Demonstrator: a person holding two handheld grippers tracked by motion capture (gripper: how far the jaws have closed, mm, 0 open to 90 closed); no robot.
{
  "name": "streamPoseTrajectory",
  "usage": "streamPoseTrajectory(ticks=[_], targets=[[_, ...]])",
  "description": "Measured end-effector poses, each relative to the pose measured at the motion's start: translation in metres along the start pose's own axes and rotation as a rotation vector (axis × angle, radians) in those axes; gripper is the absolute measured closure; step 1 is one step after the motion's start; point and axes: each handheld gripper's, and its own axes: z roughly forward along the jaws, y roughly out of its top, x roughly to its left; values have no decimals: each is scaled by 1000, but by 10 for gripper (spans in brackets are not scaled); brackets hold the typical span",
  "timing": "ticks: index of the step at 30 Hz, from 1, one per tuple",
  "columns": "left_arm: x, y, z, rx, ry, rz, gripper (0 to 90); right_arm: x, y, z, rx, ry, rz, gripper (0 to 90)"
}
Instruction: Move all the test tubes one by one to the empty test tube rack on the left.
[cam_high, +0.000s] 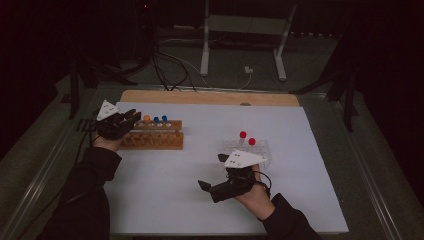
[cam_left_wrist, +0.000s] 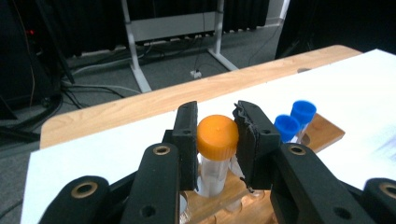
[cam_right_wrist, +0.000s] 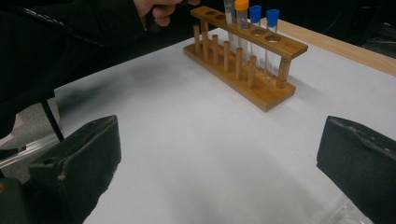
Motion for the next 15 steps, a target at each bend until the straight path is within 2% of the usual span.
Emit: streamPoseTrajectory(ticks=[11,15], targets=[[-2,-3,9,61,10,3,719,0,0,-1,-2,-2,-1,0],[-1,-3,9,66,3,-7,718,0,0,-1,-3,-3,1,0]])
